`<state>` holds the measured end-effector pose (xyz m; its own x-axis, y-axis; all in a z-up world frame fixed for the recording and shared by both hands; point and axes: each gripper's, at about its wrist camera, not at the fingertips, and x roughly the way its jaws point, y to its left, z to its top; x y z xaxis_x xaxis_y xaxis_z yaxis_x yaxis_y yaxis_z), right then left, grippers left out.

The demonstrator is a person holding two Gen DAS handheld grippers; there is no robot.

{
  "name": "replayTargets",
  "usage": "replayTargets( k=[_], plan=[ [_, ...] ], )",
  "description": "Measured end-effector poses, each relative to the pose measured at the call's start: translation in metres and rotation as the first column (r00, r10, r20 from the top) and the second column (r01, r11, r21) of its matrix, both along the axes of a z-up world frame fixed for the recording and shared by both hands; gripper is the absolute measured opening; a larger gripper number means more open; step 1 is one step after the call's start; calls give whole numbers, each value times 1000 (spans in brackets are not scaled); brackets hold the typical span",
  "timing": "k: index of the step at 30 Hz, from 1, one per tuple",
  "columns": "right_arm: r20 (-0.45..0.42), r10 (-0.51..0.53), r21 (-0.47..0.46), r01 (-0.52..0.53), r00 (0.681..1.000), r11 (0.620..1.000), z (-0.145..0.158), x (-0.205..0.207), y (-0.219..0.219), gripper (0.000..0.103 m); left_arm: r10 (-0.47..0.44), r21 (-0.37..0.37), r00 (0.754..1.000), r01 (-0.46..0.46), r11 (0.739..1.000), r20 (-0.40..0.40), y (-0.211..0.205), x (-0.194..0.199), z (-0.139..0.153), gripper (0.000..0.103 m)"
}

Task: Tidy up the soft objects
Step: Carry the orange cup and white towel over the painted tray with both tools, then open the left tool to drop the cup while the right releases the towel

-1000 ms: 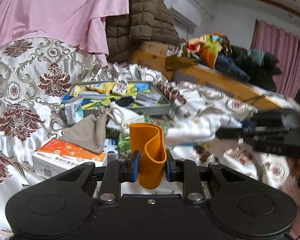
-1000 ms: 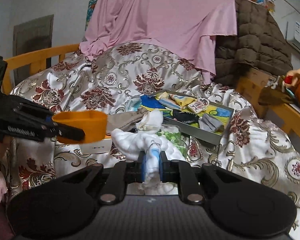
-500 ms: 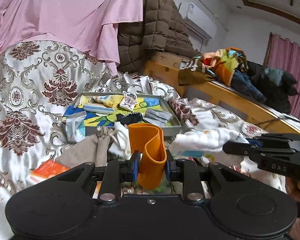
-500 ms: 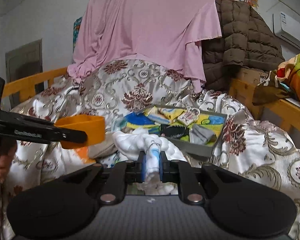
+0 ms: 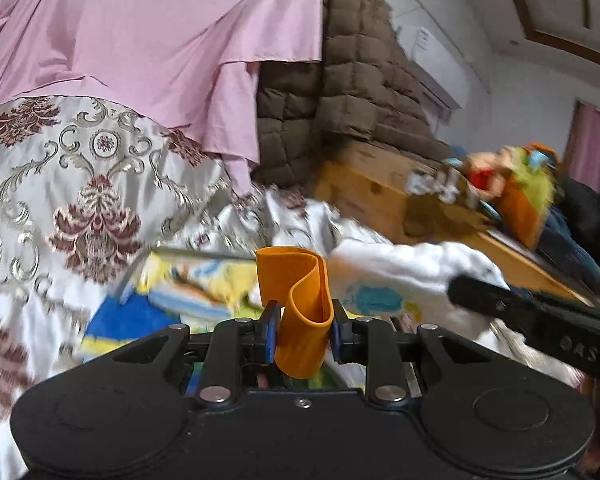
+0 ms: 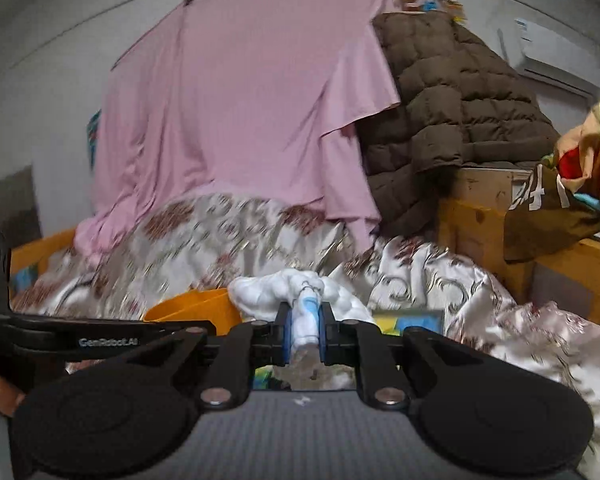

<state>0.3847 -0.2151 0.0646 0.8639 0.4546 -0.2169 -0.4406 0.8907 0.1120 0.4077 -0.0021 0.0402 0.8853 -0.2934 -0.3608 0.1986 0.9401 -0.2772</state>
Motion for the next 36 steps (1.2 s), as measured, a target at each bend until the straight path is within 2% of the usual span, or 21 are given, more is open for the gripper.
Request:
replayTargets(
  k=[6, 9, 11, 15, 24, 29, 36],
  plan=[
    [50, -97, 50, 95, 994, 994, -15, 57, -9, 14, 33, 8, 998, -32, 999, -53, -15, 97, -4, 27],
    [20, -114, 83, 112, 993, 990, -28, 81, -13, 14, 31, 16, 995, -30, 999, -91, -25, 137, -15, 27],
    [6, -114, 74, 113, 993, 991, -39, 95, -13, 14, 22, 33, 994, -19, 999, -112, -34, 159, -25, 27],
    [-48, -120, 87, 123, 992, 988, -58, 112, -12, 14, -25, 74, 991, 34, 997, -130, -49, 187, -42, 27],
    [-243, -157, 75, 180, 957, 981, -94, 142, -9, 15, -65, 116, 983, 86, 990, -170, -60, 209, -76, 27],
    [-263, -167, 86, 195, 950, 977, -95, 141, -12, 17, -68, 127, 982, 92, 988, -175, -64, 206, -78, 27],
    [-277, -168, 81, 197, 946, 977, -93, 138, -15, 27, -41, 138, 982, 67, 988, -182, -63, 199, -78, 30]
  ],
)
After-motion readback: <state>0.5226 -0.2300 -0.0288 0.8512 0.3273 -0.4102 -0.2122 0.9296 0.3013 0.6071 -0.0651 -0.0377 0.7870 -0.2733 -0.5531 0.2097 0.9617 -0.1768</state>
